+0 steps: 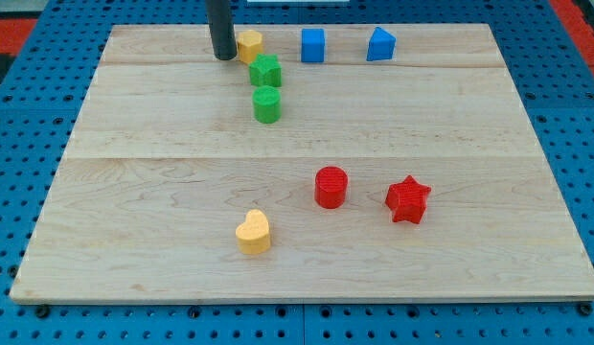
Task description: Move the yellow heart towards the bottom left of the board
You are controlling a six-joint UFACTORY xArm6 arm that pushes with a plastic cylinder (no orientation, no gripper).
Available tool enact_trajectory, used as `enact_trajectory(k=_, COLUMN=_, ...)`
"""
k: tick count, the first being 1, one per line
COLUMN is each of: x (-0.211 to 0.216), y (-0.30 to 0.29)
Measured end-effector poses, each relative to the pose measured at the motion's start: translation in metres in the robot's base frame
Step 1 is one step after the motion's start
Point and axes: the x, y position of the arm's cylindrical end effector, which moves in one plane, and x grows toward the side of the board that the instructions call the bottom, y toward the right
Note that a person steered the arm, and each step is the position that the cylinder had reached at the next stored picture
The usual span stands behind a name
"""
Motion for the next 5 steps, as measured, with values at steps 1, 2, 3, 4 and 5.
enact_trajectory(k=1, x=0.097, y=-0.030)
enact_trajectory(k=2, x=0.172, y=0.005)
enact_trajectory(k=3, x=0.231, y=0.087)
enact_trajectory(k=4, x=0.291, y=0.112)
enact_trajectory(k=5, x=0.304, y=0.029)
